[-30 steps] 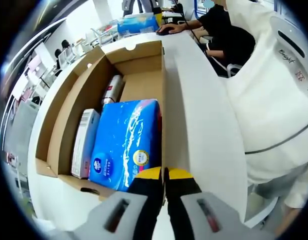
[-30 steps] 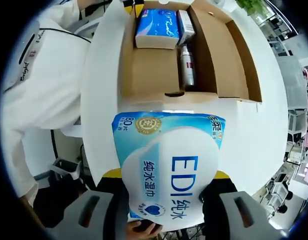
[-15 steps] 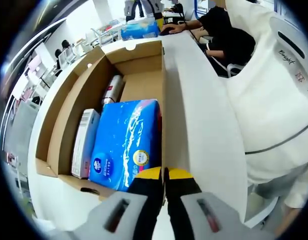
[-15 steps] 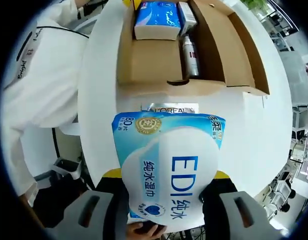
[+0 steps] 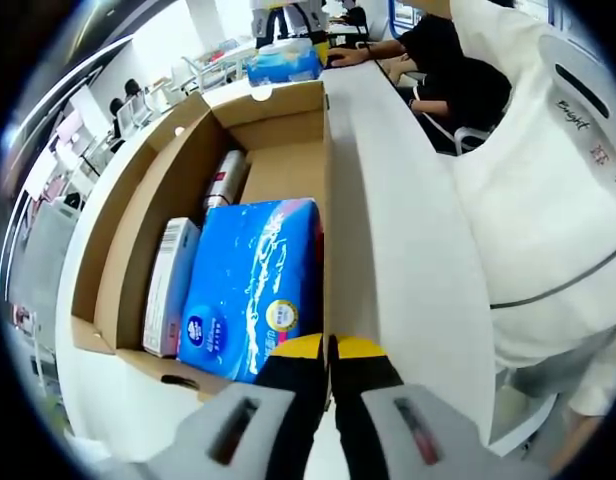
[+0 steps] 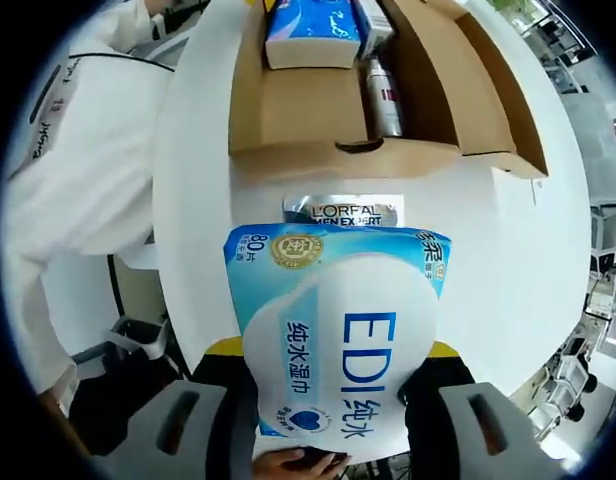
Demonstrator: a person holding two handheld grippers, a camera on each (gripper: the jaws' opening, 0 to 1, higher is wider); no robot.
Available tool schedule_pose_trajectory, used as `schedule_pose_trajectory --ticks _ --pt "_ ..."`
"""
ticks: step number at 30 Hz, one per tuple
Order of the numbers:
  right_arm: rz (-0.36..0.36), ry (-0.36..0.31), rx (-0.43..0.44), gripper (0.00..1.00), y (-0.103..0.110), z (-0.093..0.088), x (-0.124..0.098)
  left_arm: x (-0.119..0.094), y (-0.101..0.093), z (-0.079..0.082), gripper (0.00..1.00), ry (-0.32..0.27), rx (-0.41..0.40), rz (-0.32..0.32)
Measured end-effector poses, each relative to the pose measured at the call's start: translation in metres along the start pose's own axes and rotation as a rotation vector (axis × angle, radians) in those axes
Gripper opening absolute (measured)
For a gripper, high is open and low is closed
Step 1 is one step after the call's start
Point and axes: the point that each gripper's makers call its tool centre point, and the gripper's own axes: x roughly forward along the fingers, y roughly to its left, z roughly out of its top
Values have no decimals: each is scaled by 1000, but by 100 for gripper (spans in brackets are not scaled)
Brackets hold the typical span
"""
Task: Operate the shoe box by opening the lid, removing the specified soft item, and placing it in the target area until the item is outside and the box remains undamaged.
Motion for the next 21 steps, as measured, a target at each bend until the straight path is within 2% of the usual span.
schedule_pose_trajectory --ticks 8,13,21 --pt "0 7 -6 57 -2 1 7 0 0 0 1 -1 0 0" --pt "2 -8 -21 57 -4 9 11 0 0 0 1 -2 1 1" --pt "3 11 -41 57 -9 18 27 0 0 0 1 -3 1 1"
